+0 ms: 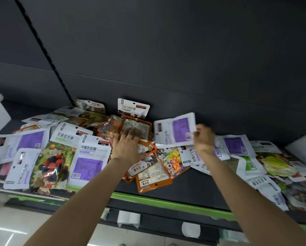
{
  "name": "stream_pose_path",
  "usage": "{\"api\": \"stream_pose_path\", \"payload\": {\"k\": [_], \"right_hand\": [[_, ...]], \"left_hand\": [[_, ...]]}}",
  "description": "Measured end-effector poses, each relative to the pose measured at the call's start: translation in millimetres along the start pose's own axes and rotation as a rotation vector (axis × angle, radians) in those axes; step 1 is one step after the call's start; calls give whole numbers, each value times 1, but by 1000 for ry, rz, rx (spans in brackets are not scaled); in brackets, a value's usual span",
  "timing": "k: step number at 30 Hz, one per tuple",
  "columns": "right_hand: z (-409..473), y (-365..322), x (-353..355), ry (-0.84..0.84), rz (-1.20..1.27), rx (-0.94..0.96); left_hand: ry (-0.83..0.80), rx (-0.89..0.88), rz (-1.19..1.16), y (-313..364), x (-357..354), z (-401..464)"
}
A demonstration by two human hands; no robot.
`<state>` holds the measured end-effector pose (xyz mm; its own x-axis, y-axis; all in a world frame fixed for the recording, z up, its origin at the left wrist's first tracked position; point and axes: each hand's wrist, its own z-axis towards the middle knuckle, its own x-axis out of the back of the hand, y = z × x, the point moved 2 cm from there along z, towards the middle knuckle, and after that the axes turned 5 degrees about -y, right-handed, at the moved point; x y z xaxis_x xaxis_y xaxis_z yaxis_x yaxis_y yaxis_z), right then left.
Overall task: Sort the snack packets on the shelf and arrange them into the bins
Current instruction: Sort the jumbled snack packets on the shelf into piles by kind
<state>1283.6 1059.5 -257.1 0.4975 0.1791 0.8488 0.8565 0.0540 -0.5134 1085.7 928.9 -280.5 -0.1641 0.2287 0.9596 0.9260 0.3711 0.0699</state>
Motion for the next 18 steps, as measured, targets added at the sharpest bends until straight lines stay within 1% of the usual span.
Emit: {"api": "stream_pose_path", "payload": {"k": [2,4,5,6,8,9,10,11,13,15,17,18], "right_hand": [[4,38,18,63,-64,-40],[-2,59,24,34,-193,-33],[-6,60,21,9,-266,22],[-11,56,16,-33,-329,122],[-16,46,-2,-205,-451,348],[-19,45,-12,-306,-535,401],[-20,48,-19,-387,-625,404],[-20,56,-22,-425,-698,378],[-18,72,-15,-408,-766,310],[-17,82,-2,-370,-790,270],[-19,89,7,-368,-793,242],[-21,92,9,-381,-778,228]], "left_hand": [[-13,23,10,5,3,0],[-21,40,28,11,5,-1],[-9,32,46,16,5,-1],[19,0,64,22,6,-2],[92,-149,80,39,6,-5],[105,-241,71,48,4,-6],[89,-310,47,57,1,-7],[43,-341,11,64,-3,-7],[-94,-336,-39,73,-11,-3],[-199,-323,-10,80,-20,2],[-240,-291,-10,86,-28,6],[-230,-262,-32,89,-31,8]]}}
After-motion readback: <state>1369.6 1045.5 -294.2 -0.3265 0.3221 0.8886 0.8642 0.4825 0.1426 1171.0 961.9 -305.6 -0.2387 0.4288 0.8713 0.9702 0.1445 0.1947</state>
